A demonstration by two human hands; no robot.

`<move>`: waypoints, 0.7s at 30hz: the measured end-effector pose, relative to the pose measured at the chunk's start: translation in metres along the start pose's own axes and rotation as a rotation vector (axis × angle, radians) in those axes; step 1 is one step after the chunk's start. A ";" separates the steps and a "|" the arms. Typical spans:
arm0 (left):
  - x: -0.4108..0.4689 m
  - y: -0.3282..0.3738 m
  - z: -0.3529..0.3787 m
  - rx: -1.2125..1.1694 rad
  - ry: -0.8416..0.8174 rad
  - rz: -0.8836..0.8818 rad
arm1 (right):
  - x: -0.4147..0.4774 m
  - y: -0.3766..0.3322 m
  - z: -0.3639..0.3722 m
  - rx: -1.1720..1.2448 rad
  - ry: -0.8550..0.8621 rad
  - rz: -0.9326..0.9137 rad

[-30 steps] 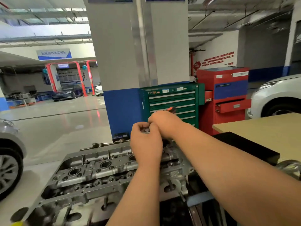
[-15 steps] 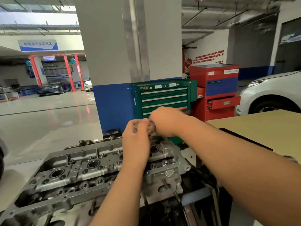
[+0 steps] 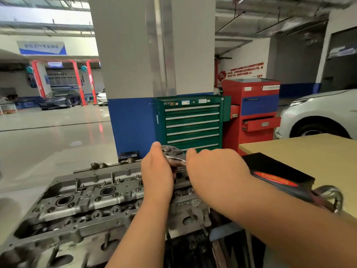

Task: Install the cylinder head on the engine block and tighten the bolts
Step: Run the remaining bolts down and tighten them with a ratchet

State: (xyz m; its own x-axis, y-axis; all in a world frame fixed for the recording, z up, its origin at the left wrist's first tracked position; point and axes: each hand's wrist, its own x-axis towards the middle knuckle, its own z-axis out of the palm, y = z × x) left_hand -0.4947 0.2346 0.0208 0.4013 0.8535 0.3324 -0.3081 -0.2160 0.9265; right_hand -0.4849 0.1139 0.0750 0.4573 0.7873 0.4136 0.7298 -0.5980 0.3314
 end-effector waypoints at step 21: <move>-0.002 0.002 -0.003 -0.039 -0.067 -0.070 | 0.005 0.010 0.002 -0.072 -0.001 0.018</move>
State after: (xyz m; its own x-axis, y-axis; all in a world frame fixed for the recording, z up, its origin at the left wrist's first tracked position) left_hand -0.4985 0.2341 0.0218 0.4797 0.8317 0.2797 -0.3098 -0.1377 0.9408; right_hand -0.4744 0.1117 0.0784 0.4705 0.7764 0.4194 0.6831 -0.6213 0.3838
